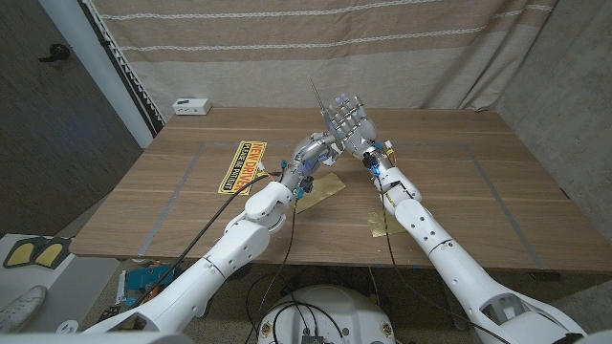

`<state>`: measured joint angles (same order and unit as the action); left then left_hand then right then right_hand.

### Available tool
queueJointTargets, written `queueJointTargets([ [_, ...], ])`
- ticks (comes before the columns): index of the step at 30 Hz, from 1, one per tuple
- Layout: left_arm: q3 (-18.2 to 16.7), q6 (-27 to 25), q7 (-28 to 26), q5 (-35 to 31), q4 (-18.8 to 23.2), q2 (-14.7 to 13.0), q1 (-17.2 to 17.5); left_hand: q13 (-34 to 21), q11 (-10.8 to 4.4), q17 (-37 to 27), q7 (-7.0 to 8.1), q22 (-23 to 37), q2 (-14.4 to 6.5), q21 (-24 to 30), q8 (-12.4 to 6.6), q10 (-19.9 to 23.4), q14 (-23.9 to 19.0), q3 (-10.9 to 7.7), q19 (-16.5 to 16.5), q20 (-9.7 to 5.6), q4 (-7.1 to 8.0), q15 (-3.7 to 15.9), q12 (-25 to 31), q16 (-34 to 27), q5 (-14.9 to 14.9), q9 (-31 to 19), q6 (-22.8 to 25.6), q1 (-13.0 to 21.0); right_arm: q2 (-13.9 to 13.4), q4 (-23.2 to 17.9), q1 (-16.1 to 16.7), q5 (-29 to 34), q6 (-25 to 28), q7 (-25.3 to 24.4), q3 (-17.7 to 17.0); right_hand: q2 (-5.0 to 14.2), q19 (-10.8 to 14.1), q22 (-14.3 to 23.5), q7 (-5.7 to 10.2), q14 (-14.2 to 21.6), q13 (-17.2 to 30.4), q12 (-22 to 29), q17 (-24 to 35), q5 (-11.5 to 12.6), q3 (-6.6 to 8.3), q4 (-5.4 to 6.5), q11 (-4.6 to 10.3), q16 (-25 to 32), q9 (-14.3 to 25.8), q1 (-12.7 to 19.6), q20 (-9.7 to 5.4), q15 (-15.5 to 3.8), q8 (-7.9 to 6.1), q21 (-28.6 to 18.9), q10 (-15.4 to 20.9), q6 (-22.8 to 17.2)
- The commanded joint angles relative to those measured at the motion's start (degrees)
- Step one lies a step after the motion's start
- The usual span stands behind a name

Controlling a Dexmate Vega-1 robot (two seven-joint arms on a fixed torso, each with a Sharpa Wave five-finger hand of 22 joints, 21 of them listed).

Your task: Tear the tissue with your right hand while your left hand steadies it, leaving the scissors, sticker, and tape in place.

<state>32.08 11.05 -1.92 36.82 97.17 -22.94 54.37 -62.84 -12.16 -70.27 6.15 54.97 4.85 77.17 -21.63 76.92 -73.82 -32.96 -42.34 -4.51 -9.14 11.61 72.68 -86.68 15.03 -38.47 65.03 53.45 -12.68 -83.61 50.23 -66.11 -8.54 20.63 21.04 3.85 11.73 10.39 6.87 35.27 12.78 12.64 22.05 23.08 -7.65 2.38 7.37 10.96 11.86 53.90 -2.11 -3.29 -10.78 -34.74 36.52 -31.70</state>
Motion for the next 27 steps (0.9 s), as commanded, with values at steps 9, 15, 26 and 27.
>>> queueJointTargets([
  [9, -0.6, 0.5, 1.8, -1.1, 3.1, -3.6, 1.2, 2.9, -0.02, 1.5, 3.32, -10.7, -4.2, -4.9, 3.63, -19.7, 27.4, -4.96, 24.7, -5.38, 3.98, 0.66, -9.9, 15.0, -3.6, -5.6, -6.1, -9.4, -0.5, -0.3, 0.1, 1.7, -0.7, -2.4, -0.2, 0.27, -1.6, 0.1, 0.37, -1.0, -0.1, -0.5, -0.7, 1.3, -0.45, -0.13, 0.27, 0.5, 0.1, -1.0, -1.79, -8.68, -0.23, 1.0, -1.8, 0.6],
  [15, -0.8, 0.8, 0.7, -1.4, 3.9, -3.7, 2.0, 3.2, -0.01, 6.5, 3.44, -14.1, -4.4, -8.3, 3.97, -21.1, 30.7, -4.39, 27.0, -4.38, 3.48, 0.83, -10.3, 19.1, -3.7, -6.0, -5.9, -9.9, -0.6, -0.3, 0.0, 1.9, -0.6, -2.7, 0.0, 0.44, -1.9, 0.1, 0.42, -1.3, -0.1, -0.8, -1.0, 1.7, -0.48, -0.21, 0.21, 0.6, 0.1, -1.1, -1.77, -8.71, -0.14, 1.2, -3.0, 1.2],
  [26, -0.7, -0.9, -0.6, -3.6, 5.7, -5.3, 1.8, 2.0, 0.14, 8.7, 3.25, -18.3, -5.2, -13.0, 5.79, -28.8, 38.2, -1.94, 33.8, -1.69, 1.29, 0.63, -11.5, 20.7, -3.6, -2.9, -2.4, -8.4, -0.6, 0.2, -0.7, 2.6, -0.9, -3.0, 0.1, 0.65, -2.5, 0.2, 2.38, -2.2, -0.3, -1.0, -1.8, 2.6, -0.67, -0.58, 2.30, 0.6, 0.1, -1.5, -1.70, -8.65, -0.22, 2.0, -4.9, 2.2],
  [27, -0.7, -1.1, -0.1, -3.5, 5.7, -5.5, 1.6, 1.2, 0.17, 8.3, 3.32, -18.6, -5.4, -13.4, 5.96, -29.5, 39.3, -1.82, 34.4, -1.54, 1.14, 0.66, -11.2, 20.8, -3.5, -2.6, -2.1, -8.1, -0.6, 0.3, -0.7, 2.7, -1.0, -3.0, 0.1, 0.66, -2.5, 0.2, 2.52, -2.2, -0.3, -1.0, -1.8, 2.7, -0.69, -0.59, 2.55, 0.6, 0.1, -1.5, -1.67, -8.63, -0.22, 2.0, -5.0, 2.3],
])
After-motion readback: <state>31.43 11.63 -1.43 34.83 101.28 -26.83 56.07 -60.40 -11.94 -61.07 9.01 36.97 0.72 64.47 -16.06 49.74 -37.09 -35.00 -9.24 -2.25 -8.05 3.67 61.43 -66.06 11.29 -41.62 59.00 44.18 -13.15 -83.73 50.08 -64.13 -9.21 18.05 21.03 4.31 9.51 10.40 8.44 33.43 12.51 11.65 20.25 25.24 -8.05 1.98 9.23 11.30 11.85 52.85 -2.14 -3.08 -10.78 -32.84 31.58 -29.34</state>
